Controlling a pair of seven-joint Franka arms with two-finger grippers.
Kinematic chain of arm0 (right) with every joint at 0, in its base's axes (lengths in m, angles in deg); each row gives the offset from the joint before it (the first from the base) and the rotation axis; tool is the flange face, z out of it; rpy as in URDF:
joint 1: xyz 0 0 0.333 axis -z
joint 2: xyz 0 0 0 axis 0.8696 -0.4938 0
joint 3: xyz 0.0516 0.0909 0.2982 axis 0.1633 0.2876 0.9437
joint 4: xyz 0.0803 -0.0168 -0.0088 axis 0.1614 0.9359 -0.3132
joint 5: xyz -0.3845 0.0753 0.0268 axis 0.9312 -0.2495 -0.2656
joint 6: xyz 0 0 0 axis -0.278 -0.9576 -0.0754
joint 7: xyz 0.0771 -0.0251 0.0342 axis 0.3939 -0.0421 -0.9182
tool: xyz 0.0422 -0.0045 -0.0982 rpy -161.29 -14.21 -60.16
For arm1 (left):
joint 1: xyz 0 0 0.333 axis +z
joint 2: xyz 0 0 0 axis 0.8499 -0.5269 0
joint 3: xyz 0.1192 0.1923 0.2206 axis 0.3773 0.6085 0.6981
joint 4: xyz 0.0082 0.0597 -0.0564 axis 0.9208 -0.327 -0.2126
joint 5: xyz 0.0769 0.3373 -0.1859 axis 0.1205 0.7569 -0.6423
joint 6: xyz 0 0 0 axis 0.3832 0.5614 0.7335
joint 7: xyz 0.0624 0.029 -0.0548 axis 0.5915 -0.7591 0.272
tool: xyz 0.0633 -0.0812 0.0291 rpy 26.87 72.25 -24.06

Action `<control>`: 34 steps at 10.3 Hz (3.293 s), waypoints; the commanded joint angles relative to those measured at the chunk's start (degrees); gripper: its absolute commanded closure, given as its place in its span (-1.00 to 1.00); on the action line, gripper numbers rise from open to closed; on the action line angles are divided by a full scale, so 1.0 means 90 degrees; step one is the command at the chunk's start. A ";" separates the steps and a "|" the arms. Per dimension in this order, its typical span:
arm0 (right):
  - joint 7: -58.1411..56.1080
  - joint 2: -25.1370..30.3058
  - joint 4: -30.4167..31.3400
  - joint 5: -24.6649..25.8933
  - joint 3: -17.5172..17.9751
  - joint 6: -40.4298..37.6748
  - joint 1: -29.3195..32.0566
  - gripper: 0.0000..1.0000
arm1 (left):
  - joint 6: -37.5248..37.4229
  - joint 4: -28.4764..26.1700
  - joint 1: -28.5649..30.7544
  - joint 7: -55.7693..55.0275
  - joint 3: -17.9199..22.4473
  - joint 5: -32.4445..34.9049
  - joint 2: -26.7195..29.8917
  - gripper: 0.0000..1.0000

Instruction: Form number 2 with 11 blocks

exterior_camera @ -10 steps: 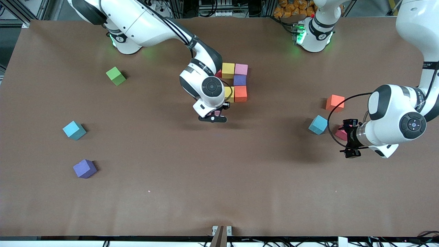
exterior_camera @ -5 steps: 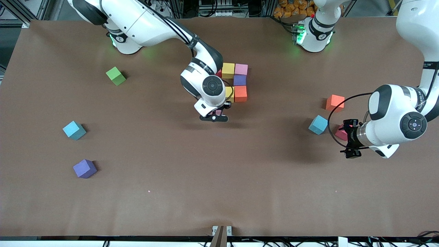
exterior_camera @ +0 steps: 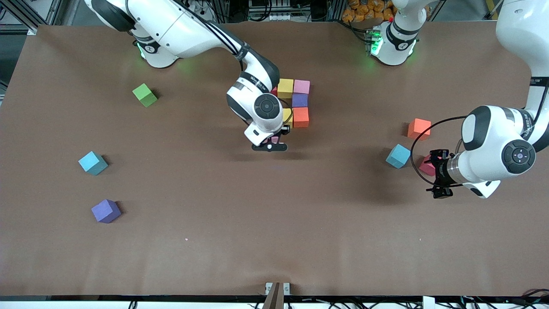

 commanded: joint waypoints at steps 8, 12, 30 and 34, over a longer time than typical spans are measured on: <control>-0.0361 -0.0140 -0.0043 -0.0306 0.0023 -0.0091 0.0060 0.82 | -0.0006 0.0043 0.0145 0.0167 -0.0063 -0.0001 0.0009 -1.00; -0.0458 -0.0140 -0.0042 -0.0306 0.0023 -0.0159 0.0079 0.78 | -0.0006 0.0043 0.0145 0.0168 -0.0063 -0.0001 0.0009 -1.00; 0.0245 0.0308 -0.1449 -0.1292 -0.0035 -0.2306 0.0722 -1.00 | -0.0016 0.0316 0.0174 0.0275 -0.0063 -0.0011 0.0019 -1.00; 0.0215 0.0787 -0.1390 -0.1312 -0.0220 -0.3204 0.1901 -1.00 | -0.0103 0.0248 0.0057 0.0197 -0.0121 -0.0030 0.0058 -1.00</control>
